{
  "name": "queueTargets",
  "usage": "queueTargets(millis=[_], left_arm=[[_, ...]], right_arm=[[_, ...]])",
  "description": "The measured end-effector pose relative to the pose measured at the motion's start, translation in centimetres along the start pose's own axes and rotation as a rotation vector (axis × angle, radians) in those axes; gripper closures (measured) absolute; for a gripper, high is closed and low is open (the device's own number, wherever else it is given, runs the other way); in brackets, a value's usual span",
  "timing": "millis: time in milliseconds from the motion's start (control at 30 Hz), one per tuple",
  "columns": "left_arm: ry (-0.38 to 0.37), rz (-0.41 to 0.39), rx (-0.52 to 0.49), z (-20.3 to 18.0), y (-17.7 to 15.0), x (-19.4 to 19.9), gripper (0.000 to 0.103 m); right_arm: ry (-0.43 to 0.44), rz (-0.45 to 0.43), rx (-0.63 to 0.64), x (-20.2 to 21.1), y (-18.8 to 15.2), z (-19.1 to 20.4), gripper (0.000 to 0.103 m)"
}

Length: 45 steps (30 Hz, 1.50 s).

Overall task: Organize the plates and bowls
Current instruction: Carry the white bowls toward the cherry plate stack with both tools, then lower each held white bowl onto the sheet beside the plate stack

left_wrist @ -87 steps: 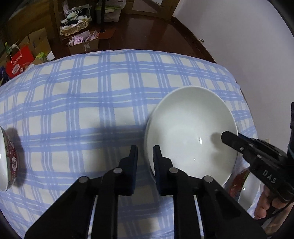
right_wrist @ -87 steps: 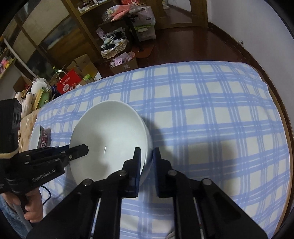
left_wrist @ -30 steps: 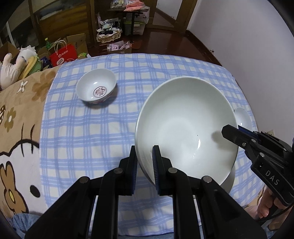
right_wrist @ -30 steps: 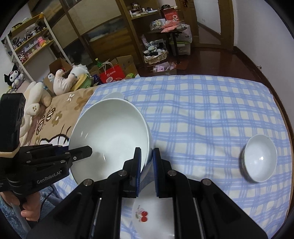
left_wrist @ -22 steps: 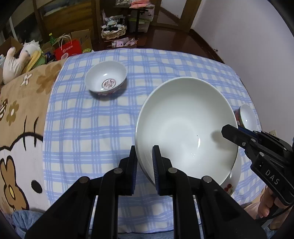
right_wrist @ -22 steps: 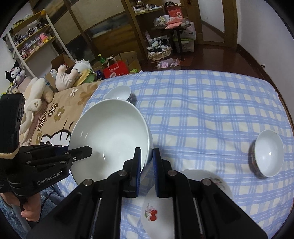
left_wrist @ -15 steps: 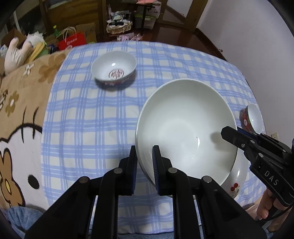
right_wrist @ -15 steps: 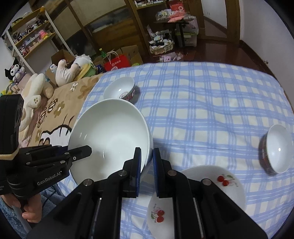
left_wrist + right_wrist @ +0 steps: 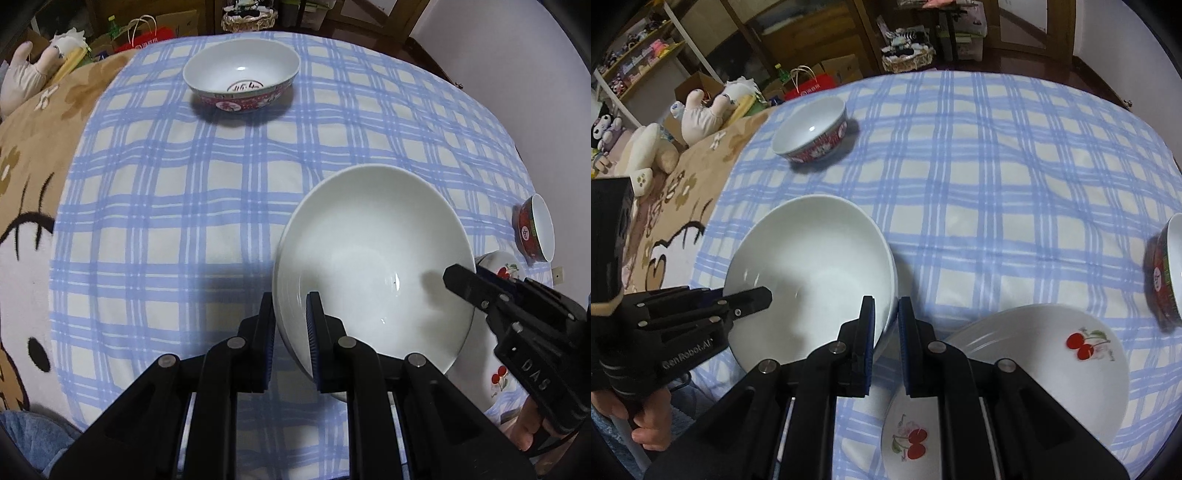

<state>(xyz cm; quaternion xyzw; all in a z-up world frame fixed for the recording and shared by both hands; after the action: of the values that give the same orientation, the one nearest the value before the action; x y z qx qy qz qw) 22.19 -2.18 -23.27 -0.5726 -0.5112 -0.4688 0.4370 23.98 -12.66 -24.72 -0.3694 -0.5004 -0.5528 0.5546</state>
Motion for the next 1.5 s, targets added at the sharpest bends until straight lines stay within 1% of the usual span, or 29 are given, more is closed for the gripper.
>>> queueTargets(millis=[167, 367, 700, 900, 1500], left_arm=[[0.033, -0.007, -0.017, -0.07, 0.23, -0.53, 0.088], [-0.012, 0.001, 0.004, -0.10, 0.36, -0.74, 0.088], [-0.004, -0.007, -0.015, -0.15, 0.54, -0.72, 0.087], [-0.039, 0.005, -0.004, 0.03, 0.59, -0.70, 0.087], [-0.037, 0.004, -0.004, 0.10, 0.58, -0.75, 0.087]], right_arm=[[-0.030, -0.008, 0.009, -0.33, 0.00, 0.07, 0.090], [-0.033, -0.008, 0.000, -0.32, -0.04, 0.09, 0.089], [-0.044, -0.007, -0.019, -0.57, -0.40, -0.03, 0.089], [-0.048, -0.005, -0.019, -0.55, -0.41, -0.07, 0.089], [-0.050, -0.004, -0.021, -0.51, -0.49, 0.02, 0.087]])
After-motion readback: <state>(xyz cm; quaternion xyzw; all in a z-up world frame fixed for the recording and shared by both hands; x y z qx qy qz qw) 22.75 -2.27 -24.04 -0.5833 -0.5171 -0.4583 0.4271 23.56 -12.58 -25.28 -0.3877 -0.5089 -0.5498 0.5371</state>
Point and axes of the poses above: each gripper's, at about its wrist camera, not at the fingertips, and x roughly against the way its jaws point, z to its left, y to its top, the point moved 9 cm from there along -x, roughly the way its jaws point, and after that the axes turned 15 degrees about z, right-handed, at the moved point
